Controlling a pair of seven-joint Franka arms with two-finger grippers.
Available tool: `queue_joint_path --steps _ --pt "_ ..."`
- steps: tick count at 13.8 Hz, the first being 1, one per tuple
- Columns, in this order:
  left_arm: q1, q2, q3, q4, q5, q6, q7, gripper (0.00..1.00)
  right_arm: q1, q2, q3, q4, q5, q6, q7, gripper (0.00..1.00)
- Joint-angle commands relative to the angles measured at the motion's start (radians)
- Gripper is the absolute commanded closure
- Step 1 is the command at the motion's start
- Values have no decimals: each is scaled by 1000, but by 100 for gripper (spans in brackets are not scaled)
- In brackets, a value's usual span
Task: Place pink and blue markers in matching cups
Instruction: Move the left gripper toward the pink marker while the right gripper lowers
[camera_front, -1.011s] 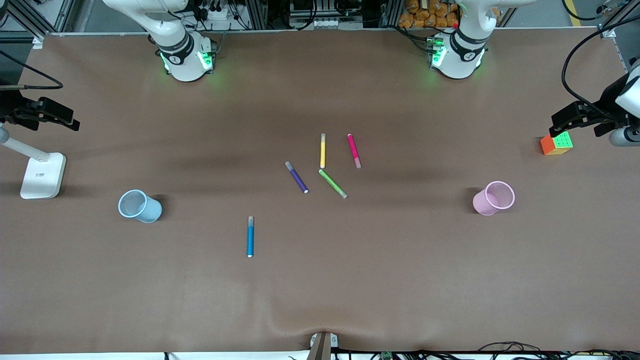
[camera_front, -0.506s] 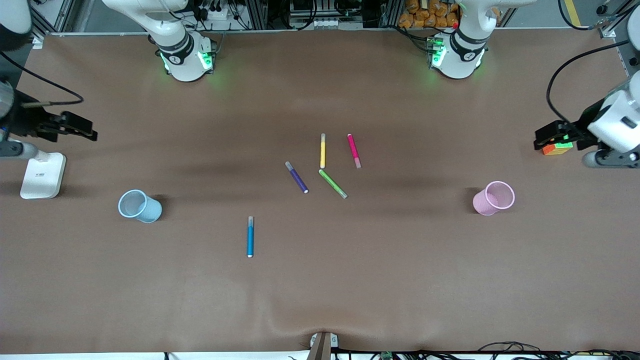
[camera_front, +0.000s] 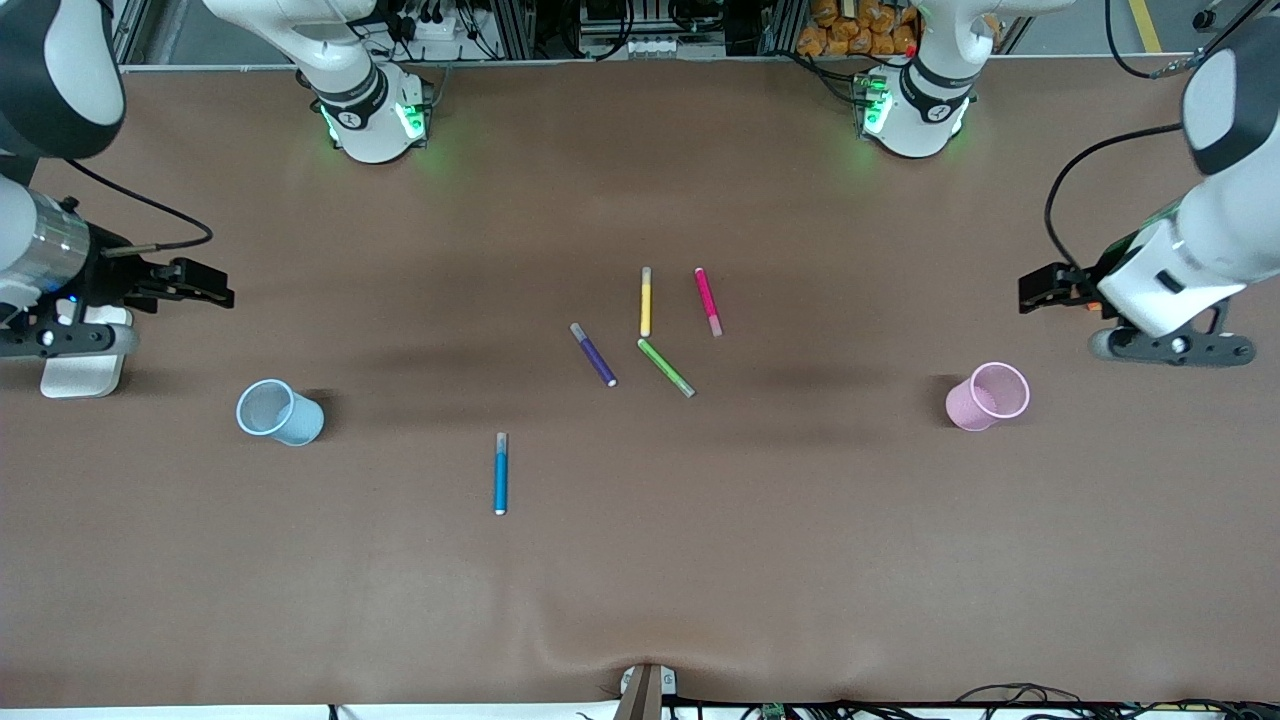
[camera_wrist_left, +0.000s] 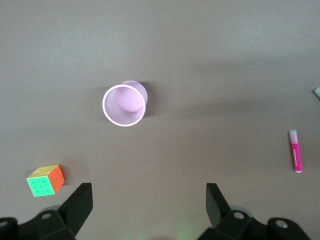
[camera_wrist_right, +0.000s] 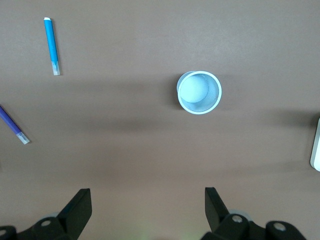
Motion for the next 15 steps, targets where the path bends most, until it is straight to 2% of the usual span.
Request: queue_joint_path --steps 1,8,11,15 --pt "-22 39 -23 45 9 -10 1 0 17 15 -6 1 10 12 4 0" --pt "-100 178 -32 129 10 -2 15 0 35 48 -6 -3 10 49 4 0" --pt "-163 183 -30 131 10 -2 -3 0 55 68 -6 -4 10 69 4 0" --pt "-186 192 -32 126 -55 34 -115 0 60 78 -6 -9 10 92 4 0"
